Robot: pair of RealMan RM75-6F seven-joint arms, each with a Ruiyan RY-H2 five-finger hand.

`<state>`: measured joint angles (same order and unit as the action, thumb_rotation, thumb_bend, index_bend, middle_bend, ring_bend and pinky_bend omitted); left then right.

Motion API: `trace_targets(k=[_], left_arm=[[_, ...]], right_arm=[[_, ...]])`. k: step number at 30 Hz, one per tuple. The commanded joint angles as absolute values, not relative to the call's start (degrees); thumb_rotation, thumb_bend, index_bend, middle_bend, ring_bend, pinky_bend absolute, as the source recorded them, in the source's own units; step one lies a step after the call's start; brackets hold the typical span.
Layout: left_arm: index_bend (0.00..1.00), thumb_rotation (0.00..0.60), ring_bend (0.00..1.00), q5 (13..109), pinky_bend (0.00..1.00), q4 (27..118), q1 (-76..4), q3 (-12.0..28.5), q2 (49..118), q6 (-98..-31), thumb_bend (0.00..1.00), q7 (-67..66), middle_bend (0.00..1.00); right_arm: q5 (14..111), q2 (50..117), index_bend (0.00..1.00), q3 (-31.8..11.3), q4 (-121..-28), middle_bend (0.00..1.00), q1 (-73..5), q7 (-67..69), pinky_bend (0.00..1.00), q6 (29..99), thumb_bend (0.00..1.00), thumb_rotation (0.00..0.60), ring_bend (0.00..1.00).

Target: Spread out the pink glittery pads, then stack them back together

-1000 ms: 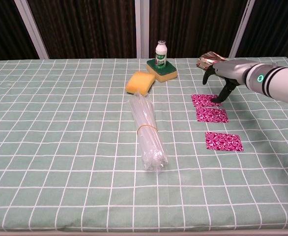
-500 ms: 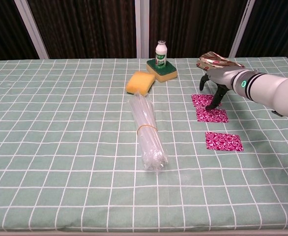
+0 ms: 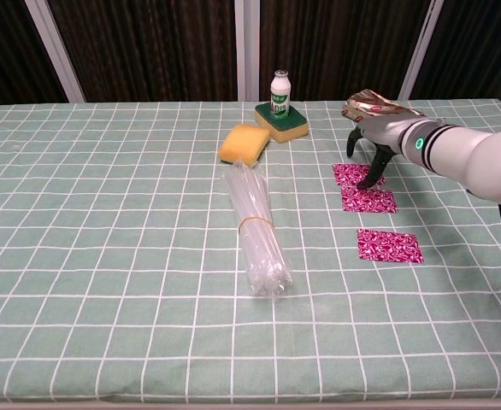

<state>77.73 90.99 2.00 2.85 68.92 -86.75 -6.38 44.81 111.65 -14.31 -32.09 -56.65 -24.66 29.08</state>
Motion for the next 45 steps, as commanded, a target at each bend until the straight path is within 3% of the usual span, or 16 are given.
trace_targets(k=[1,9,19,27,33,45], left_arm=[[0.27,0.6,0.15,77.68,0.17,90.91,1.95,2.86,68.94,-86.63,0.13,-6.36,0.18],[0.27,0.6,0.15,77.65,0.17,90.75,1.9,2.91,69.01,-86.5,0.13,-6.26,0.18],[0.27,0.6,0.15,77.68,0.17,90.61,2.06,2.8,69.09,-86.55,0.13,-6.11,0.18],[0.27,0.6,0.15,77.7,0.17,90.43,2.14,2.81,69.15,-86.6,0.13,-5.91,0.18],[0.27,0.6,0.15,77.9,0.17,90.26,2.04,2.91,69.21,-86.62,0.13,-5.67,0.18],[0.27,0.6,0.15,78.81,0.17,89.47,1.11,3.2,69.55,-86.02,0.13,-4.88,0.18]], right_arm=[[45.15,112.21,0.28,-14.38,-31.13,0.07,-56.62,-24.7,0.0,28.72,0.12,0.512,0.0],[45.79,113.45,0.3,-15.11,-28.8,0.07,-56.69,-24.35,0.0,28.09,0.12,0.514,0.0],[47.31,114.32,0.39,-15.82,-27.84,0.1,-56.33,-23.68,0.0,28.31,0.12,0.57,0.0],[48.7,113.55,0.41,-16.68,-29.42,0.11,-55.91,-22.91,0.0,30.13,0.12,0.59,0.0],[50.38,108.81,0.41,-16.44,-37.26,0.11,-53.59,-23.46,0.0,34.74,0.12,0.588,0.0],[43.49,92.52,0.37,-12.88,-70.62,0.1,-43.71,-33.22,0.0,48.21,0.12,0.587,0.0]])
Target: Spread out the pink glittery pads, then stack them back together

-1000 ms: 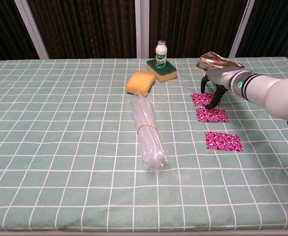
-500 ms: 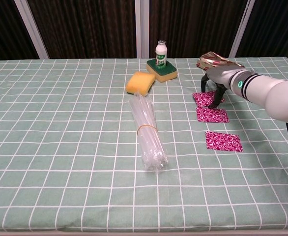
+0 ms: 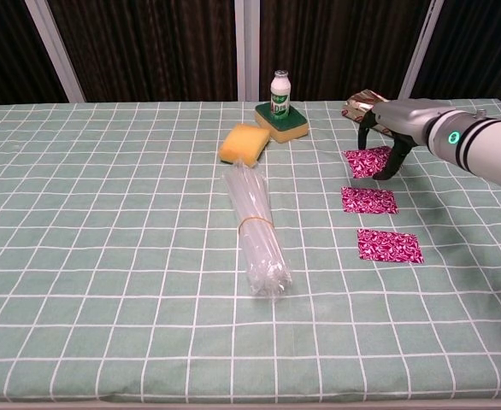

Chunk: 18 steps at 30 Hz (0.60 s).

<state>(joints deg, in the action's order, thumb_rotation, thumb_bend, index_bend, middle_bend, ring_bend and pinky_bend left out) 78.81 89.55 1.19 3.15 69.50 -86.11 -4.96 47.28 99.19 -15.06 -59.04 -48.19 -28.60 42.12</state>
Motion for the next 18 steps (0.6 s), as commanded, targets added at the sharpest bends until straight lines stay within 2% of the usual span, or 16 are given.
trace_targets(k=[1,8,13,18], left_arm=[[0.27,0.6,0.15,78.8,0.17,89.38,1.01,3.2,69.57,-85.85,0.13,-4.83,0.18],[0.27,0.6,0.15,79.05,0.17,89.04,0.5,3.24,69.7,-85.29,0.13,-4.48,0.18],[0.27,0.6,0.15,79.1,0.17,88.84,0.34,3.22,69.89,-85.12,0.13,-4.22,0.18],[0.27,0.6,0.15,79.13,0.17,88.39,0.36,3.05,70.11,-85.01,0.13,-3.85,0.18]], right_arm=[[42.52,91.56,0.37,-12.32,-73.28,0.1,-42.98,-34.08,0.0,49.54,0.12,0.584,0.0],[37.95,88.95,0.36,-9.47,-83.8,0.1,-39.97,-36.89,0.0,55.47,0.12,0.561,0.0],[37.13,89.36,0.35,-7.93,-87.95,0.1,-38.74,-37.78,0.0,59.1,0.12,0.546,0.0],[36.42,90.69,0.35,-6.94,-88.84,0.1,-38.59,-38.34,0.0,59.86,0.12,0.52,0.0]])
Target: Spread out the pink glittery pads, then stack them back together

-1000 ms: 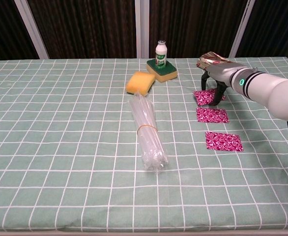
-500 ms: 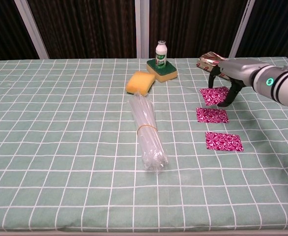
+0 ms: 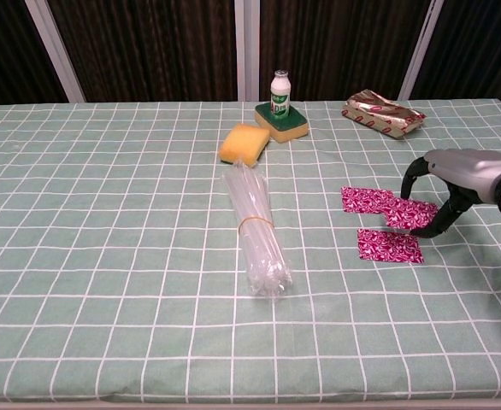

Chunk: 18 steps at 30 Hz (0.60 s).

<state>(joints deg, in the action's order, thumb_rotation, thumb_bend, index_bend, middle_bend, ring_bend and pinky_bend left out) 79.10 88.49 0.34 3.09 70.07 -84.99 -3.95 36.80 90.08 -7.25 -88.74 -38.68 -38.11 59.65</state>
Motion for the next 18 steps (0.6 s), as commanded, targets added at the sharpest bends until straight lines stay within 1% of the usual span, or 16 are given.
trace_targets(k=[1,5,9,14,18], left_arm=[[0.27,0.6,0.15,79.15,0.17,88.29,0.42,3.02,70.15,-85.09,0.13,-3.68,0.18],[0.27,0.6,0.15,79.02,0.17,87.95,0.66,2.91,70.27,-85.22,0.13,-3.2,0.18],[0.27,0.6,0.15,79.11,0.17,87.59,0.71,2.78,70.44,-85.18,0.13,-2.84,0.18],[0.27,0.6,0.15,79.14,0.17,87.13,0.82,2.75,70.66,-85.26,0.13,-2.31,0.18],[0.27,0.6,0.15,79.18,0.17,86.81,0.76,2.71,70.75,-85.09,0.13,-2.02,0.18]], right_arm=[[36.24,91.1,0.35,-6.88,-88.91,0.1,-38.64,-38.31,0.0,59.83,0.12,0.521,0.0],[36.29,92.29,0.35,-6.5,-89.21,0.1,-38.85,-38.85,0.0,60.54,0.12,0.507,0.0],[35.83,93.47,0.34,-6.52,-89.04,0.1,-38.99,-39.21,0.0,61.21,0.12,0.505,0.0],[35.18,94.89,0.33,-6.26,-88.67,0.1,-39.07,-39.93,0.0,61.96,0.12,0.475,0.0],[34.69,95.85,0.33,-6.33,-87.95,0.09,-39.18,-40.03,0.0,61.86,0.12,0.478,0.0]])
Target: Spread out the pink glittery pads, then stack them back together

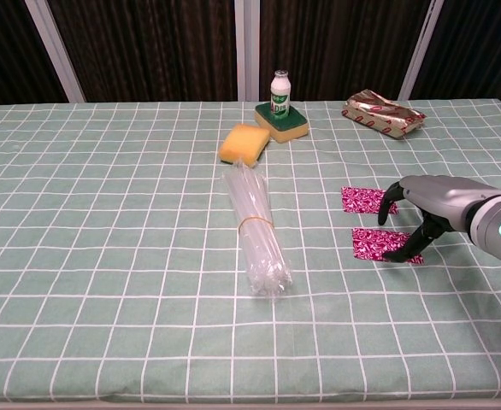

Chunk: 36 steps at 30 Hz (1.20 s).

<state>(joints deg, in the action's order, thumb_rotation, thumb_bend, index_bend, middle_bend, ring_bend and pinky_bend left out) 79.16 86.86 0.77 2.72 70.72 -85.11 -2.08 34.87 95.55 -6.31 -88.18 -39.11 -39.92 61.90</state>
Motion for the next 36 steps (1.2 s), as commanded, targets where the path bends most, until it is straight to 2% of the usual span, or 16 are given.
trace_targets(k=[1,11,24,36], left_arm=[[0.27,0.6,0.15,79.22,0.17,86.73,0.78,2.71,70.78,-85.13,0.13,-1.95,0.18],[0.27,0.6,0.15,79.15,0.17,86.47,0.78,2.7,70.77,-84.98,0.13,-1.73,0.18],[0.27,0.6,0.15,78.52,0.17,87.74,1.44,2.49,70.23,-85.41,0.13,-2.9,0.18],[0.27,0.6,0.15,78.35,0.17,88.29,1.49,2.52,69.96,-85.39,0.13,-3.49,0.18]], right_arm=[[34.72,96.07,0.33,-6.33,-87.78,0.09,-39.25,-40.12,0.0,61.86,0.12,0.475,0.0],[36.51,95.0,0.32,-8.71,-86.14,0.09,-39.94,-38.02,0.0,61.16,0.12,0.468,0.0],[35.17,102.41,0.32,-11.25,-67.46,0.08,-46.36,-38.96,0.0,52.34,0.12,0.472,0.0],[36.15,106.13,0.32,-12.07,-59.76,0.08,-47.72,-37.65,0.0,49.4,0.13,0.464,0.0]])
